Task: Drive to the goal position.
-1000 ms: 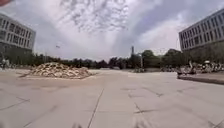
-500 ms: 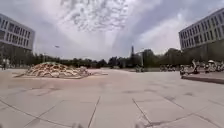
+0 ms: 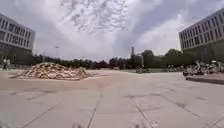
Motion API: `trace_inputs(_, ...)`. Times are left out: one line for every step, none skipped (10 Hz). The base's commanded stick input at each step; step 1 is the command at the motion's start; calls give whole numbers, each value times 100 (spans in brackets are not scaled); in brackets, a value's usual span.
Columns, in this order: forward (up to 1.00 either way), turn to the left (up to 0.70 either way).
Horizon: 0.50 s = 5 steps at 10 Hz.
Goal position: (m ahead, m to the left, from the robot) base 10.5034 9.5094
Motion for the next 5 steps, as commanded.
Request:
trace_inputs(70, 0)
trace_inputs(70, 0)
trace_inputs(70, 0)
trace_inputs(70, 0)
trace_inputs(70, 0)
